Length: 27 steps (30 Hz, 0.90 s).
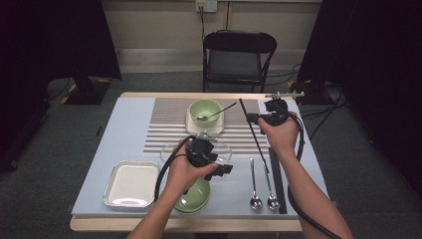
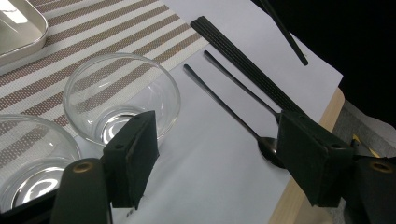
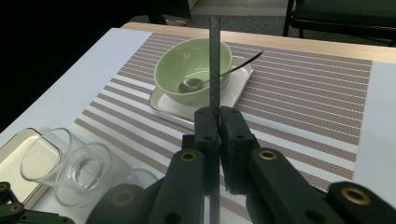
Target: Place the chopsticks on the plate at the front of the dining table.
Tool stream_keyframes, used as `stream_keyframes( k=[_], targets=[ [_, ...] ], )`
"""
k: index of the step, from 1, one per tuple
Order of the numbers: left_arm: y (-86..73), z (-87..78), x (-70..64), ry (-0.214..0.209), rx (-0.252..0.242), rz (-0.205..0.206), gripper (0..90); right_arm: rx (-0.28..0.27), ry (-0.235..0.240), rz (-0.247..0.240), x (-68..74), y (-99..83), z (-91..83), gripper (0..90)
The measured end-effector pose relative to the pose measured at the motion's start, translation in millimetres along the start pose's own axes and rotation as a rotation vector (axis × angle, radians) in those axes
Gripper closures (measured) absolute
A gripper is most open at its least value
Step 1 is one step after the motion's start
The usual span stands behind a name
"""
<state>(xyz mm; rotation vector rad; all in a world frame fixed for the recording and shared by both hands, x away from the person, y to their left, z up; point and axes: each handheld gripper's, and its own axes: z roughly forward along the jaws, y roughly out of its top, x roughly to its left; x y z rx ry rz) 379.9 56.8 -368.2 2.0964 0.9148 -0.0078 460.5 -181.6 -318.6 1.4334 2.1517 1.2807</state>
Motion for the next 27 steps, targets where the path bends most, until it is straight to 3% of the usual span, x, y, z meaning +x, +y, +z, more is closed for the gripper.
stream_keyframes(
  k=[15, 27],
  targets=[
    [5.9, 5.5, -5.8, -0.014, -0.006, -0.014, 30.7, -0.013, 0.016, 0.002, 10.2, 4.4, 3.9, 86.7],
    [11.3, 13.5, -8.7, -0.036, -0.004, -0.038, 31.3, -0.008, 0.022, -0.026, 20.4, 6.5, 8.8, 86.7]
  ],
)
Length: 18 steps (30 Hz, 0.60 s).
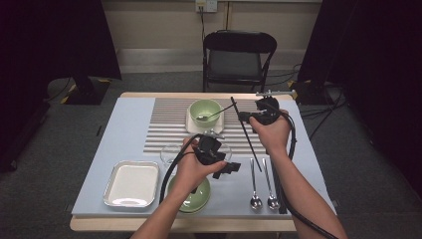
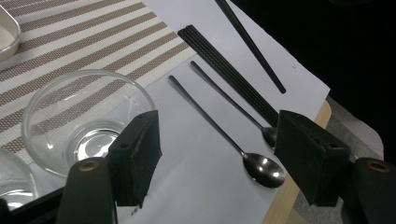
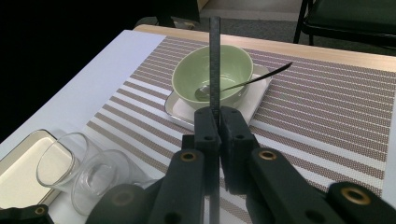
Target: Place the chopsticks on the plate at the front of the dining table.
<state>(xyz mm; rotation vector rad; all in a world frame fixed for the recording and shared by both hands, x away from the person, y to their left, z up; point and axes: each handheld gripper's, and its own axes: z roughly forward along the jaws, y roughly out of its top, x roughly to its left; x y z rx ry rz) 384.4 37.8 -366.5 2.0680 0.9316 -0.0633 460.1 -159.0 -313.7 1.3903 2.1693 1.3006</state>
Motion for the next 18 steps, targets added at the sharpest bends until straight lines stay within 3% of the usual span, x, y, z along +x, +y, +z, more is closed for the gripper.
stream_keyframes(
  k=[10, 18],
  targets=[
    [1.0, 5.2, 0.2, 0.006, -0.006, -0.011, 34.0, -0.009, 0.006, 0.02, 4.5, 1.2, 3.5, 86.7],
    [1.8, 7.9, -0.9, -0.018, -0.025, -0.036, 35.4, -0.01, 0.01, 0.025, 10.8, 2.2, 8.7, 86.7]
  ],
)
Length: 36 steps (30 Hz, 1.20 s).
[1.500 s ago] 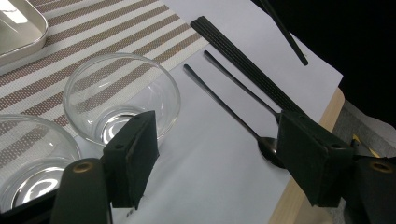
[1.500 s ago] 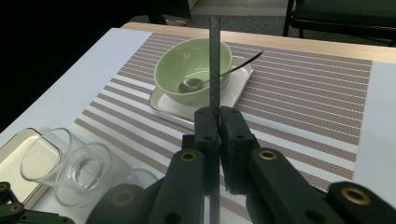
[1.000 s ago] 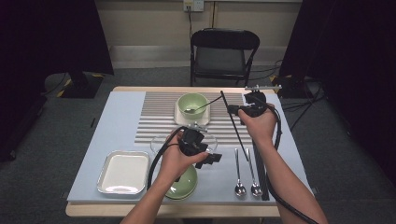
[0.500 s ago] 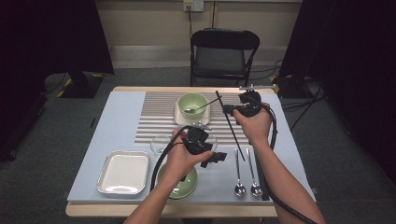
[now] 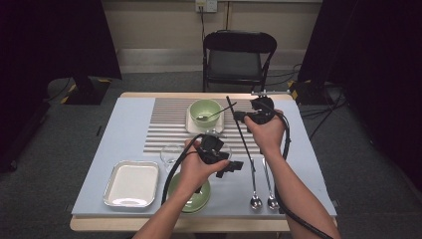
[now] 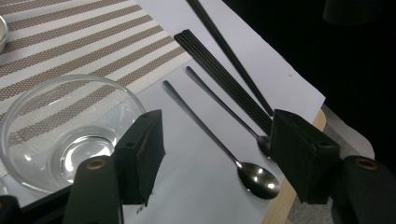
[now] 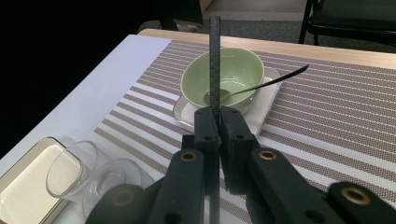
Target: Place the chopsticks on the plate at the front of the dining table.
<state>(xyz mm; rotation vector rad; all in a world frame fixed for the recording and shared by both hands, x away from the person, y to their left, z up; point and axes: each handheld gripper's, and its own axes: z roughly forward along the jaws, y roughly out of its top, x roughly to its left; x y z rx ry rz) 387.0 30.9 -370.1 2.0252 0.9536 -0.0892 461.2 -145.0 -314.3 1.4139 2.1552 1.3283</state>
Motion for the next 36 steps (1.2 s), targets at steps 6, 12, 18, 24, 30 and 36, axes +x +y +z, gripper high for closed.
stream_keyframes(
  k=[6, 12, 18, 24, 30, 36],
  targets=[
    [-0.3, 0.7, 0.2, -0.003, -0.02, -0.016, 36.8, 0.001, 0.011, -0.011, 6.5, 0.9, 3.9, 86.6],
    [-1.2, 2.2, 1.4, 0.002, -0.038, -0.036, 38.9, -0.002, 0.017, -0.018, 11.1, 3.3, 4.6, 86.7],
    [-2.2, 8.0, 1.6, -0.022, -0.067, -0.057, 41.6, -0.003, 0.025, -0.014, 14.9, 3.6, 7.2, 86.7],
    [-1.7, 14.2, -0.1, -0.036, -0.084, -0.087, 50.0, -0.004, 0.032, -0.011, 17.6, 4.3, 9.0, 86.6],
    [-2.0, 19.1, -1.7, -0.058, -0.103, -0.114, 58.5, -0.004, 0.037, -0.013, 20.2, 6.1, 9.2, 86.6],
    [-3.4, 22.4, -2.3, -0.074, -0.097, -0.131, 63.8, -0.008, 0.046, -0.007, 20.9, 6.8, 9.7, 86.6]
  ],
)
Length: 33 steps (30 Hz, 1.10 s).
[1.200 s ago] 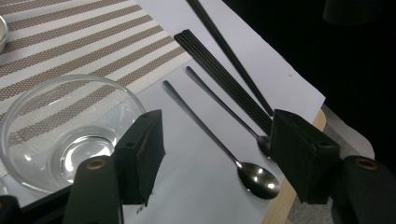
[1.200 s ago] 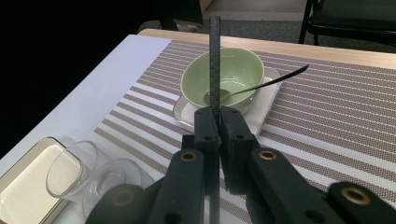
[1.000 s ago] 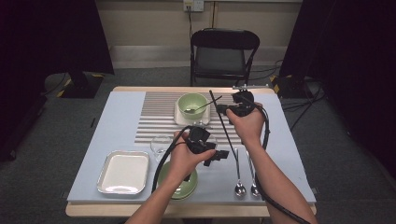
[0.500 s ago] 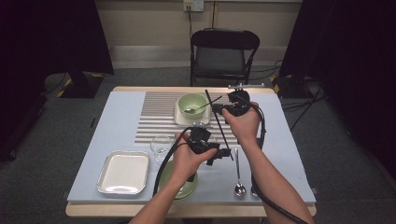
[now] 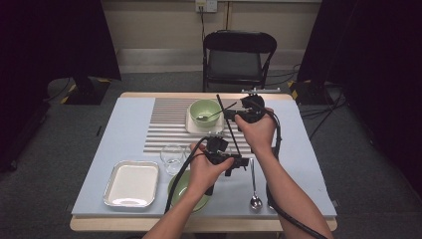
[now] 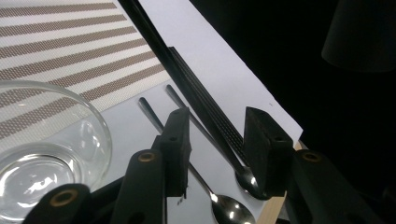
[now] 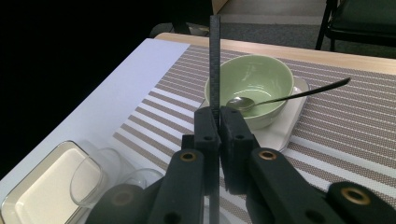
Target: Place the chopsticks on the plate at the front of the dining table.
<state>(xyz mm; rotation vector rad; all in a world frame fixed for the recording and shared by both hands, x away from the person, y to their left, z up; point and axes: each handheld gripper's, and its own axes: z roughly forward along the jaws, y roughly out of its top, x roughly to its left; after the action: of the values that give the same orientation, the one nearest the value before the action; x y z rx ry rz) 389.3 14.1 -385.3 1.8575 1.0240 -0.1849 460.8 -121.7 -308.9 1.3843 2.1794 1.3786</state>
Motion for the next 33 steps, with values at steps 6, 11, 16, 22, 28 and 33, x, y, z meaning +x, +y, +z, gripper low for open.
stream_keyframes(
  k=[6, 11, 16, 22, 28, 33],
  targets=[
    [0.3, 1.2, 0.2, -0.015, -0.006, -0.015, 70.6, -0.001, 0.006, 0.008, 0.2, -0.9, 1.3, 86.6],
    [0.2, -0.6, 2.2, -0.025, -0.004, -0.037, 74.8, -0.006, 0.024, 0.02, -0.3, -1.7, 0.8, 86.5],
    [-0.5, -2.6, 4.5, -0.031, -0.006, -0.076, 77.3, -0.019, 0.037, 0.052, -4.8, -1.8, -1.1, 86.4],
    [0.4, -11.3, 4.7, -0.018, 0.015, -0.099, 79.8, -0.043, 0.051, 0.037, -9.2, -1.0, -4.4, 83.9],
    [-0.2, -23.3, 7.2, -0.005, 0.017, -0.114, 86.8, -0.057, 0.048, 0.024, -14.7, -1.9, -8.0, 79.5],
    [0.2, -29.7, 10.0, 0.008, 0.023, -0.123, 87.0, -0.063, 0.049, 0.021, -15.6, -3.1, -7.6, 74.0]
  ],
)
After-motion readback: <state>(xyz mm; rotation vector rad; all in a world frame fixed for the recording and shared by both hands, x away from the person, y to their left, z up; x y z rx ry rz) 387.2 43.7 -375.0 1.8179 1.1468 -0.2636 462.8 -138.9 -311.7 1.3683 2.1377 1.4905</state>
